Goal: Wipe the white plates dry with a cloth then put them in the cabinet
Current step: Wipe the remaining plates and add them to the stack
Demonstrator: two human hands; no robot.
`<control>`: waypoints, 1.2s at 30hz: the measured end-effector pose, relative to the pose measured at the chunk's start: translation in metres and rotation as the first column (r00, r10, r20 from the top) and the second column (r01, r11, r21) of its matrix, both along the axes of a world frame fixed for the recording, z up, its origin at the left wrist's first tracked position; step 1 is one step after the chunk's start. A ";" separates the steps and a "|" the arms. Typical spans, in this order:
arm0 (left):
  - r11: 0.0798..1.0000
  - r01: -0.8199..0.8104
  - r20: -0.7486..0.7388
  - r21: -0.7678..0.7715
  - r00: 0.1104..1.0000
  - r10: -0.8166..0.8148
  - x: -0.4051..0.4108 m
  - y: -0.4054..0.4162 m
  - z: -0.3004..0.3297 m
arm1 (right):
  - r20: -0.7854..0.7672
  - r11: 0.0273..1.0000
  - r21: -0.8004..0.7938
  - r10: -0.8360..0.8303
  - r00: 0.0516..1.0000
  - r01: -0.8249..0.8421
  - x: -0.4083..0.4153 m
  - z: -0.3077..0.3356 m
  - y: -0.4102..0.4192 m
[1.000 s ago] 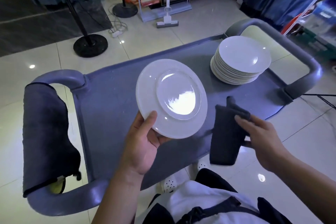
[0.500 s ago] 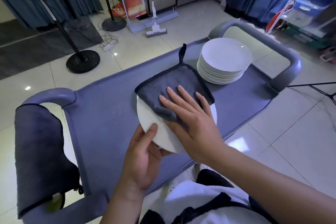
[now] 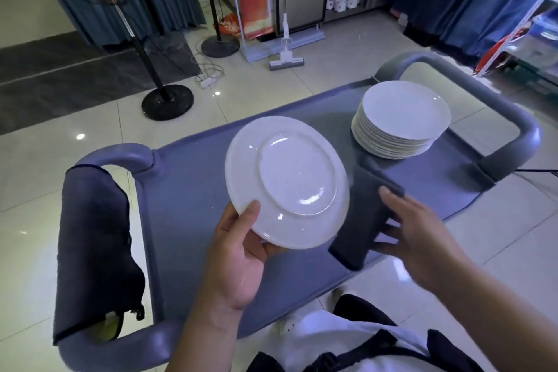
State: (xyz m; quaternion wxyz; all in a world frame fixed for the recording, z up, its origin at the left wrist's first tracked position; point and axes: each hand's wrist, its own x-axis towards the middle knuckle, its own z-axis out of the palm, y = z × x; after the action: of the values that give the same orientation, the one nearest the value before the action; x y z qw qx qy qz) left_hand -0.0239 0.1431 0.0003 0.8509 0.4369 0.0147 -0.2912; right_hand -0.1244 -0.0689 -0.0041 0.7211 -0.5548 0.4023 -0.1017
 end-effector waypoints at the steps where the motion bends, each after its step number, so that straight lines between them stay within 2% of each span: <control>1: 1.000 0.002 -0.001 -0.004 1.000 -0.002 0.001 0.000 0.001 | -0.028 0.999 0.052 -0.014 1.000 0.015 0.000 0.006 -0.010; 3: 1.000 0.019 0.009 -0.001 1.000 -0.019 0.002 -0.003 0.004 | -0.019 1.000 -0.020 0.002 1.000 -0.003 0.004 0.018 -0.028; 5: 0.999 0.048 0.019 0.019 0.999 -0.048 0.001 -0.012 0.008 | 0.091 0.969 -0.249 0.037 0.995 -0.013 0.012 0.035 -0.038; 6: 0.997 0.062 0.021 0.036 0.998 -0.063 0.001 -0.017 0.010 | 0.162 0.923 -0.381 0.124 0.979 -0.054 0.019 0.048 -0.040; 8: 0.994 0.099 0.019 0.053 0.995 -0.100 0.000 -0.029 0.014 | 0.224 0.768 -0.603 0.424 0.877 -0.217 0.033 0.073 -0.044; 10: 0.990 0.127 0.026 0.056 0.991 -0.129 0.000 -0.040 0.022 | 0.088 0.550 -0.745 0.641 0.762 -0.377 0.052 0.083 -0.049; 11: 0.991 0.127 0.026 0.048 0.991 -0.128 0.001 -0.045 0.025 | -0.008 0.448 -0.785 0.683 0.730 -0.428 0.062 0.081 -0.048; 13: 0.995 0.093 0.029 0.038 0.995 -0.094 0.001 -0.056 0.031 | -0.111 0.352 -0.827 0.662 0.742 -0.439 0.075 0.071 -0.041; 15: 0.998 0.031 0.051 0.059 0.998 -0.034 0.002 -0.066 0.034 | -0.096 0.380 -0.834 0.614 0.784 -0.400 0.077 0.055 -0.030; 17: 0.998 -0.025 0.071 0.065 0.997 0.021 0.005 -0.074 0.033 | -0.076 0.421 -0.808 0.619 0.781 -0.412 0.070 0.038 -0.022; 21: 0.985 -0.120 0.080 0.123 0.991 0.110 0.011 -0.077 0.027 | -0.077 0.414 -0.735 0.736 0.673 -0.537 0.051 0.025 -0.032; 24: 0.981 -0.109 0.027 0.161 0.994 0.106 0.008 -0.082 0.023 | -0.054 0.425 -0.585 0.830 0.556 -0.691 0.045 0.028 -0.071; 25: 0.981 -0.103 0.001 0.165 0.995 0.104 0.007 -0.084 0.023 | -0.013 0.486 -0.504 0.822 0.569 -0.714 0.043 0.030 -0.085; 28: 0.980 -0.083 -0.042 0.183 0.995 0.092 0.011 -0.089 0.024 | 0.097 0.784 -0.207 0.612 0.785 -0.585 0.050 0.034 -0.123; 30: 0.978 -0.063 -0.055 0.198 0.996 0.076 0.012 -0.091 0.026 | 0.057 0.875 -0.102 0.480 0.875 -0.473 0.063 0.035 -0.144; 33: 0.983 -0.003 -0.121 0.181 0.992 0.025 0.013 -0.095 0.029 | 0.033 0.887 -0.181 0.437 0.899 -0.425 0.084 0.044 -0.164; 36: 0.983 0.062 -0.165 0.173 0.986 -0.033 0.014 -0.101 0.034 | -0.029 0.746 -0.405 0.567 0.823 -0.528 0.092 0.053 -0.159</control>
State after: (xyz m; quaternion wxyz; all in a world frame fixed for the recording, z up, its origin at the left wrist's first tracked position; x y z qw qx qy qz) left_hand -0.0100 0.0424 0.0344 0.7973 0.4863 0.0989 -0.3435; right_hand -0.0321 -0.2282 0.0484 0.6099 -0.7766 0.1576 0.0086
